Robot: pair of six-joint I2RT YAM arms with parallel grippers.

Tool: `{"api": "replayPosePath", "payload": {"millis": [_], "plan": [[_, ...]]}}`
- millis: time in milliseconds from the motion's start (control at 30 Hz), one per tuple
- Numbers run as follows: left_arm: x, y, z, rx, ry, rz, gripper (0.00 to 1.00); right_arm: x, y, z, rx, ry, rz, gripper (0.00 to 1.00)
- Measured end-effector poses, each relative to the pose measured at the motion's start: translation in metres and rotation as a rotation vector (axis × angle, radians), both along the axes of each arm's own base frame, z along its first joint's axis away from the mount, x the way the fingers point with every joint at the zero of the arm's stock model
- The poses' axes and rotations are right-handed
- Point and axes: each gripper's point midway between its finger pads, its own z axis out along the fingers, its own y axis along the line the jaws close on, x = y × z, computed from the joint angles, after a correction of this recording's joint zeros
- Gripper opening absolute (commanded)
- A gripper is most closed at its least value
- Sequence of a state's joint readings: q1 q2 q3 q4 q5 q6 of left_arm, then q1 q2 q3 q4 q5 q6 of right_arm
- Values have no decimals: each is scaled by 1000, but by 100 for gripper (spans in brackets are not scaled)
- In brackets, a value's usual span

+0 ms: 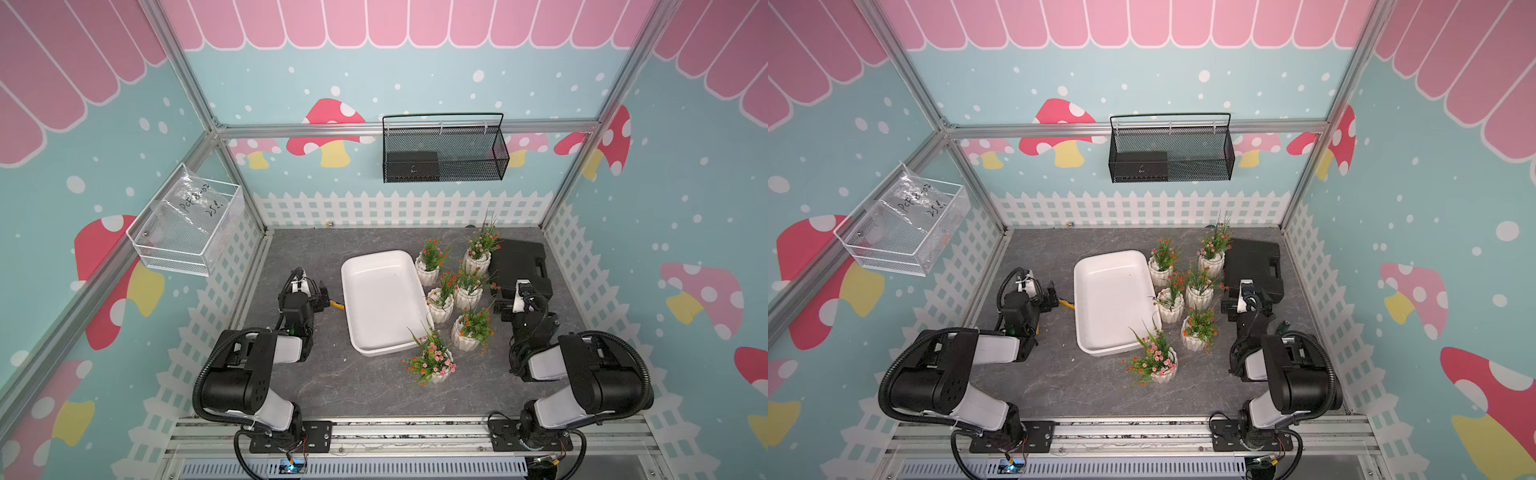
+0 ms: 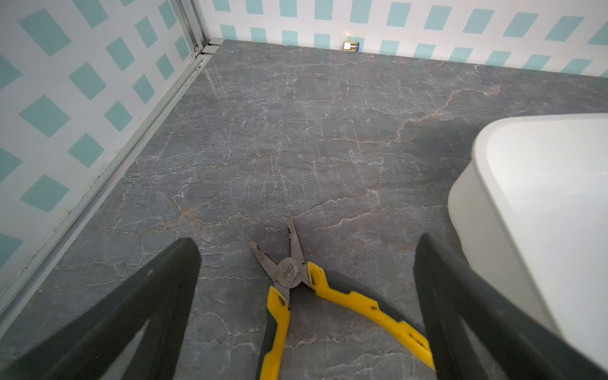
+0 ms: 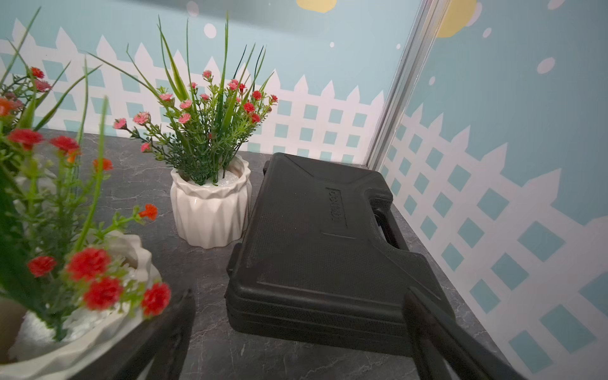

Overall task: Put the potted gypsophila into the storage box
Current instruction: Pick up the baby's breath potted plant from the center of the board.

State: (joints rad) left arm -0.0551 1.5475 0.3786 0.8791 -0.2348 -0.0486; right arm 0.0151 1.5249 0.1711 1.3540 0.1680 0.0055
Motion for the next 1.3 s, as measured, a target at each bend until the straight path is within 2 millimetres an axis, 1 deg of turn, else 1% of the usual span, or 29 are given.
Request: {"api": "replayPosePath", "payload": {"millis": [967, 1100, 1167, 1200, 1233, 1300], "plan": [[0, 2, 0, -7, 0, 0, 98, 0, -1, -4, 2, 19, -8, 100], [-2, 5, 2, 0, 2, 29, 98, 0, -1, -5, 2, 20, -8, 96], [-7, 6, 13, 17, -7, 55, 99, -1, -1, -4, 3, 31, -8, 93], [-10, 4, 25, 30, -28, 64, 99, -1, -1, 0, 2, 30, -8, 91], [-14, -1, 40, 39, -57, 68, 99, -2, -1, 9, 4, 20, -6, 91], [-20, -14, 72, 35, -114, 68, 98, -2, -1, 32, 17, -20, -9, 88]]}}
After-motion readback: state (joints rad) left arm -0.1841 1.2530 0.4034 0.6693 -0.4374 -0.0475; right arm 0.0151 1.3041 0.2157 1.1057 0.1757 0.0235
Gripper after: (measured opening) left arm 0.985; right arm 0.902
